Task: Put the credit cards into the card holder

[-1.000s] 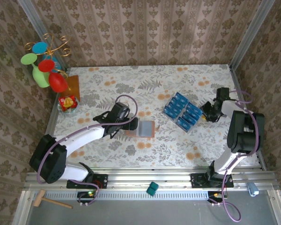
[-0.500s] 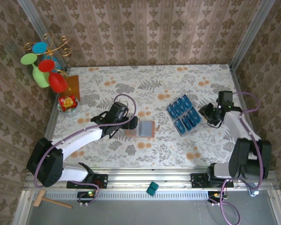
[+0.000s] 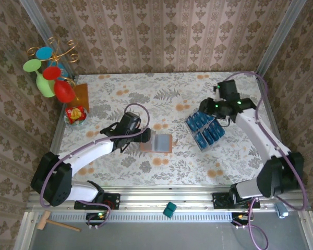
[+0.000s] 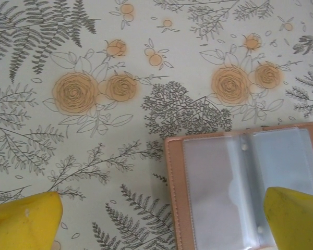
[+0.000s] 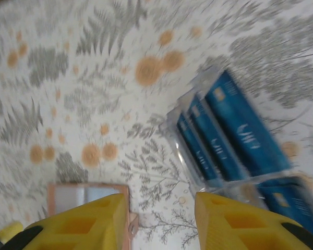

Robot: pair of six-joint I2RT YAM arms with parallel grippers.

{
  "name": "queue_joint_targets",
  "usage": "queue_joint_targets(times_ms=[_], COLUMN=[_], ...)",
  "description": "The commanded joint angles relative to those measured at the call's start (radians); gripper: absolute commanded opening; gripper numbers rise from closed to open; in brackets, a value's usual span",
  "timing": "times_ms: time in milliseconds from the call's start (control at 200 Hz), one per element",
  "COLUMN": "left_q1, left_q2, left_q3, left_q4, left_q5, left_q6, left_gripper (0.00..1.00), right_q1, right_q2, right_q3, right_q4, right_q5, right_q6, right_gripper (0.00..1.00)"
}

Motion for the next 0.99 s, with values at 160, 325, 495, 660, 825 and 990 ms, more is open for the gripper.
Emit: queue_joint_targets(times_ms=[160,325,495,660,825,990], left_q1=[0.035,0.041,0.043,0.043,0.045,0.046], left_q2=[-0.01,-0.007,-0.002,0.001,0.004,0.006], left_q3=[0.016,0.011,0.003,-0.008,-0.012,-0.016], left_q4=[-0.035,-0.034,-0.025,-0.014,-0.009,-0.004], left_q5=[0.001,0.004,0.009,0.015,0.021,0.024], left_q6=[0.013,0.01,0.008,0.003,-0.003,-0.003], left_gripper=[1.0,1.0,1.0,1.0,1.0,1.0], right_q1=[0.139,0.175,0.192,0.193,0.196,0.2], right_q2=[0.236,0.303,0.365,0.416,0.451,0.478], right_q3=[0.106,0.129,0.162,0.189,0.208,0.22], right_q4=[-0.153,-0.155,-0.159,-0.159,-0.154,-0.153], right_q5=[0.212,0.306,0.35,0.363,0.374,0.37], right_q6=[-0.166,-0.194,-0.215,-0.228,-0.23,-0.233], right_gripper=[0.39,0.37,0.34,0.34,0.33,0.32])
